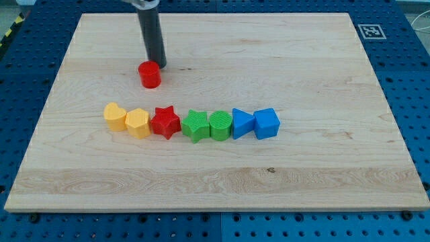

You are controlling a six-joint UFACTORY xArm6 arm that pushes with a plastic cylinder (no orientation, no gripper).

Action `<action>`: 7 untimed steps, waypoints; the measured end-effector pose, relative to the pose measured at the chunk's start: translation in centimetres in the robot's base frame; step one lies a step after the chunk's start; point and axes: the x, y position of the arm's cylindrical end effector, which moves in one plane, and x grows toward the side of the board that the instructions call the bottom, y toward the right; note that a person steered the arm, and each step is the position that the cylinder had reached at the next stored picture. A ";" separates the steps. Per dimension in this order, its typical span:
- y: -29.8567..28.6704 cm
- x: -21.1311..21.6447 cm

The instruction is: Move the red circle slightly down

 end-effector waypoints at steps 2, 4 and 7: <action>-3.7 1.4; -1.6 2.1; 1.4 2.4</action>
